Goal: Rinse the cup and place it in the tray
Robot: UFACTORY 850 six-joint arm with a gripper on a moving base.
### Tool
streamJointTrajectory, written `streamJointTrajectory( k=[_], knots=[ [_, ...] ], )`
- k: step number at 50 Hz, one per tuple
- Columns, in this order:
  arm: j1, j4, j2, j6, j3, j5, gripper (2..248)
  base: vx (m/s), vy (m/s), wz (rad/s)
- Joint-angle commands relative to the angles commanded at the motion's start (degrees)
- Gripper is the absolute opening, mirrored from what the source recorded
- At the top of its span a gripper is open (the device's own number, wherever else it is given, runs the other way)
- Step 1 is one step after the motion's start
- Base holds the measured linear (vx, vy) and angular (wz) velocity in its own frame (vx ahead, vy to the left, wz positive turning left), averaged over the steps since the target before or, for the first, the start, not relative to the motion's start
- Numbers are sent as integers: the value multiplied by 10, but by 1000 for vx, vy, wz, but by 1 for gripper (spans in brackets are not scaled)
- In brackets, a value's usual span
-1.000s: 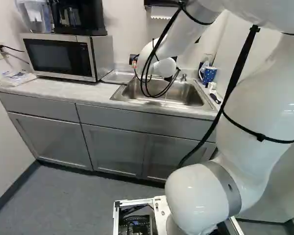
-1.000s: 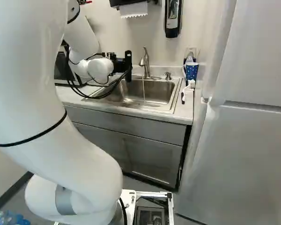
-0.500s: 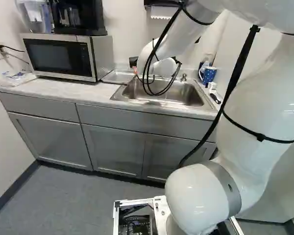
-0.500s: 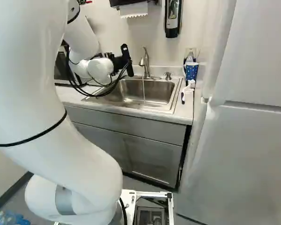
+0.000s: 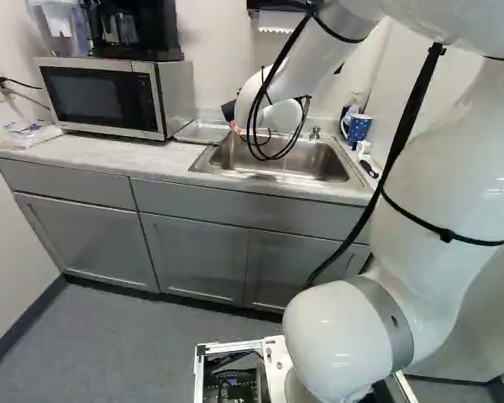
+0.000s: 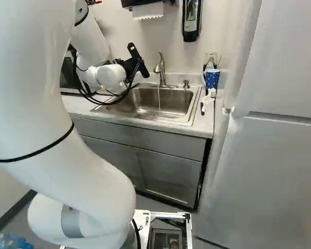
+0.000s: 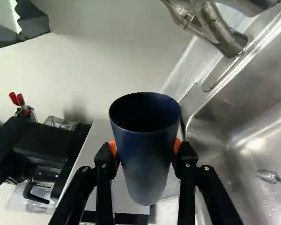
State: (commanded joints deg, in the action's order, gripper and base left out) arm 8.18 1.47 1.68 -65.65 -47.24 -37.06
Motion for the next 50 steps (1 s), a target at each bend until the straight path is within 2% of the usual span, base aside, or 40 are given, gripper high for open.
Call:
streamJointTrajectory(
  k=[50],
  knots=[
    [0, 0, 0, 301, 0, 0, 125, 0, 0, 0]
  ],
)
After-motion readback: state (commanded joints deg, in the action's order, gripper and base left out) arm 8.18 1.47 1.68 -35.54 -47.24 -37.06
